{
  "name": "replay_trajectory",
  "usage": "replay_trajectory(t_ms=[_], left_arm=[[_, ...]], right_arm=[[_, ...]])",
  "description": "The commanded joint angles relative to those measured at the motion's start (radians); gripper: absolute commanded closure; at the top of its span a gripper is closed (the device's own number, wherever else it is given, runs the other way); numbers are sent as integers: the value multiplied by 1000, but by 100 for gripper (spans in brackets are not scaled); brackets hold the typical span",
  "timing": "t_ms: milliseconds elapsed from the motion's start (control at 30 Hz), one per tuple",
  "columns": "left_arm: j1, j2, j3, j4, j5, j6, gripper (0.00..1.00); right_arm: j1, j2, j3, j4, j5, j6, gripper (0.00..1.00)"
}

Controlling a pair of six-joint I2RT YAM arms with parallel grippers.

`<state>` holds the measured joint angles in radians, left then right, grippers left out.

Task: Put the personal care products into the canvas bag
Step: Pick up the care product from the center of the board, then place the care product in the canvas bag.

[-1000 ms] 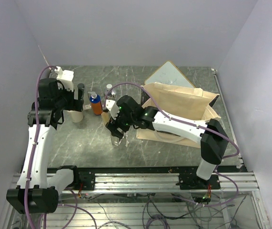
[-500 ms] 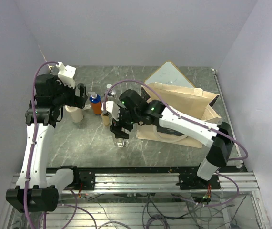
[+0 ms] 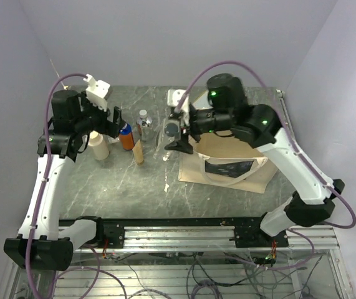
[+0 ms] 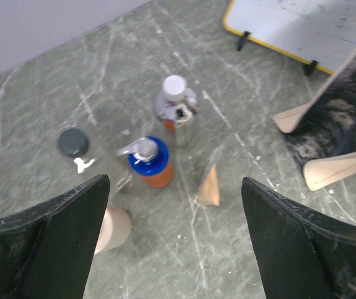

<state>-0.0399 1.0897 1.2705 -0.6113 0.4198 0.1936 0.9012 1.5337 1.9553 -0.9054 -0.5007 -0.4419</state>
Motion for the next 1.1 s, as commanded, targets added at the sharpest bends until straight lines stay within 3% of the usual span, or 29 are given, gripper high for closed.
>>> replay_trajectory(t_ms=[0,333,733,1067], left_arm=[[-103,2,0,61,-15,12,3],[-149,12,12,65,126,-3,4],[-403,137,139,60,176,54,3],[-580,292,235,196,105,-289,12]], right_arm=[[-52,-71,146,11,-51,-8,100],[-266,-154,270,-40,-84,14,100],[-522,-263,84,-57,-95,-75,100],[-623,-288,-157,-28,-196,-204,100]])
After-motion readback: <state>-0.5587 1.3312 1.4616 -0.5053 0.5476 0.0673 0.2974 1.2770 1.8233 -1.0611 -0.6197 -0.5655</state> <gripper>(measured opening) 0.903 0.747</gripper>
